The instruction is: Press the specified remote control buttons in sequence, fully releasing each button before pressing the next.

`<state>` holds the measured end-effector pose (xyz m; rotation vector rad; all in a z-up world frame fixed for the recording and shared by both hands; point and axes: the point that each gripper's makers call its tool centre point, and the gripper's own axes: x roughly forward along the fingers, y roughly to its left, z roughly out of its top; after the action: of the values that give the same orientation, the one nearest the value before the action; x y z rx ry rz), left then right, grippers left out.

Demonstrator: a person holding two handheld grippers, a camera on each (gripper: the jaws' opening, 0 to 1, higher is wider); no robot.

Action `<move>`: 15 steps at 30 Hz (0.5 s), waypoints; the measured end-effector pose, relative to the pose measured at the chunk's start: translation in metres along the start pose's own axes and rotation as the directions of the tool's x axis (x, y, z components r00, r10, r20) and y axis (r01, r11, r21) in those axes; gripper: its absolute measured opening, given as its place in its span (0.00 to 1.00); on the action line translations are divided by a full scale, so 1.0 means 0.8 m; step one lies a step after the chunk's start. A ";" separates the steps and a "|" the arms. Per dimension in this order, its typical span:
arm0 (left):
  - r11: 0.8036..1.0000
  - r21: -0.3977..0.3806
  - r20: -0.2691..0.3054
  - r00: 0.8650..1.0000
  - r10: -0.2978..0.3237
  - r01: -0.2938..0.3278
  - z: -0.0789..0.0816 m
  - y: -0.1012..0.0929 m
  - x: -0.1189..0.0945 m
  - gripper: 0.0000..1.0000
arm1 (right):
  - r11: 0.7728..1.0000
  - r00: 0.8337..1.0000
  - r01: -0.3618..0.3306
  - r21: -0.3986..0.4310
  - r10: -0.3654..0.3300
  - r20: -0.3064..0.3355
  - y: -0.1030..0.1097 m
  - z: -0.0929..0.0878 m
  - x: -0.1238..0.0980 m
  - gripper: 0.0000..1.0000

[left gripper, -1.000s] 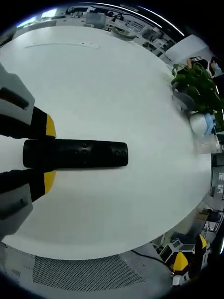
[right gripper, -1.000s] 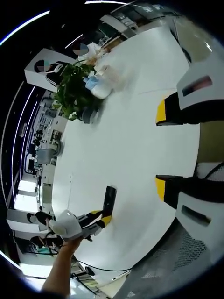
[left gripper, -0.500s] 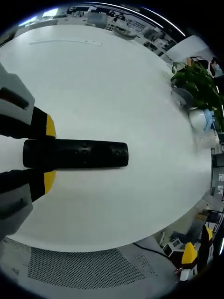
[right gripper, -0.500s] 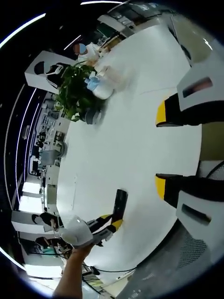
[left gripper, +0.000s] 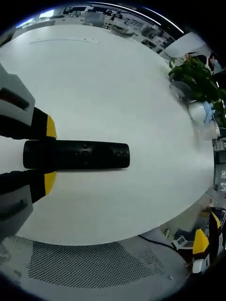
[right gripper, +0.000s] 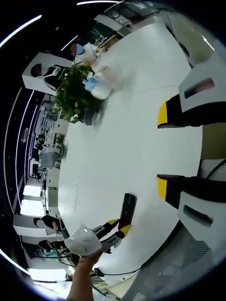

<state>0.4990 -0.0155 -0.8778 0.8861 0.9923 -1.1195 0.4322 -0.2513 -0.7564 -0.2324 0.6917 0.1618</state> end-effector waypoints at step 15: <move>1.000 0.028 -0.004 1.000 -0.008 0.008 -0.006 -0.041 -0.006 0.23 | 1.000 1.000 -0.011 -0.004 0.011 -0.012 0.003 -0.002 0.001 0.38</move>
<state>0.4653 -0.0171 -0.8773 0.9080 0.9857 -1.1415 0.4311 -0.2491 -0.7582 -0.2340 0.7044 0.1724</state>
